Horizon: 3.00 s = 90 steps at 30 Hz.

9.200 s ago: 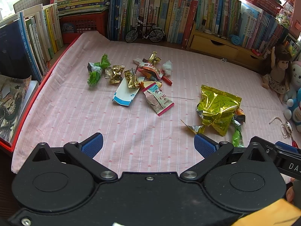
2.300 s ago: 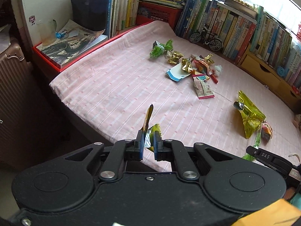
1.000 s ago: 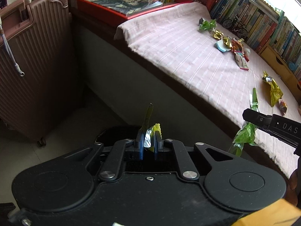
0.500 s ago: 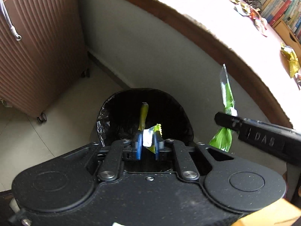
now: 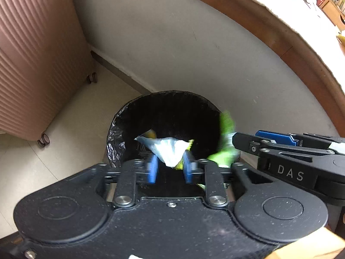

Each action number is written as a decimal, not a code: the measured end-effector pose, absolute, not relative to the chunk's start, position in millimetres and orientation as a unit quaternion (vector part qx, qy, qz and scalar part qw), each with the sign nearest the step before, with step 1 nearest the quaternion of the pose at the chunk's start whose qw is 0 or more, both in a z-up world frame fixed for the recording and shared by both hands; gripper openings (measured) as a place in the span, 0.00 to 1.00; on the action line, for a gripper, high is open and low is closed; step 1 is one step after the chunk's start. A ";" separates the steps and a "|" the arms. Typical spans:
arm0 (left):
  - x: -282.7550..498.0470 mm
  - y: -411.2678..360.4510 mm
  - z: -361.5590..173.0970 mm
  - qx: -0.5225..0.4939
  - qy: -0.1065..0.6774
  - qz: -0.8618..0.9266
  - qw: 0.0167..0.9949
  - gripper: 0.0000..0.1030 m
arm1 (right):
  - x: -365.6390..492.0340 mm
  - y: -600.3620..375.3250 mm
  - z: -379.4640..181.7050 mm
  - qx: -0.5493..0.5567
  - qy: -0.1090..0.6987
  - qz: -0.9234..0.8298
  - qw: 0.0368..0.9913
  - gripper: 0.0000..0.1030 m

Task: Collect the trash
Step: 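Carry both wrappers over the black trash bin and open both grippers, then return both tools to the bed and approach the gold foil bag and RICE packet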

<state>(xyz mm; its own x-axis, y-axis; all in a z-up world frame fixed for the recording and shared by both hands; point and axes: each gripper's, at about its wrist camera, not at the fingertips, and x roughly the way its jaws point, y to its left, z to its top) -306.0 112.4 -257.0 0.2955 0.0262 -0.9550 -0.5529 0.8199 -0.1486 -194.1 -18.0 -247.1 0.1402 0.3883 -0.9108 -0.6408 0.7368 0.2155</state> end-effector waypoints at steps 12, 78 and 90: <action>-306.9 116.7 -243.1 -0.234 0.549 0.201 0.777 0.61 | -183.4 -17.9 -236.7 -0.119 0.565 0.326 0.749 0.61; 138.3 -34.0 -117.5 -0.200 0.454 0.179 0.850 0.93 | 118.0 -291.6 -93.4 0.088 0.417 0.143 0.893 0.96; 194.5 -19.5 -170.5 -0.230 0.500 0.229 0.803 0.76 | 147.3 -263.7 -124.1 0.108 0.458 0.153 0.869 0.96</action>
<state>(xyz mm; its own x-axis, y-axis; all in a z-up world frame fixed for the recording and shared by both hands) 194.5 -19.5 -170.5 0.3960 0.1374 -0.9079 -0.5975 0.7893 -0.1412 147.3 -263.7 -124.1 0.5332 0.3646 -0.7634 -0.1657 0.9299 0.3284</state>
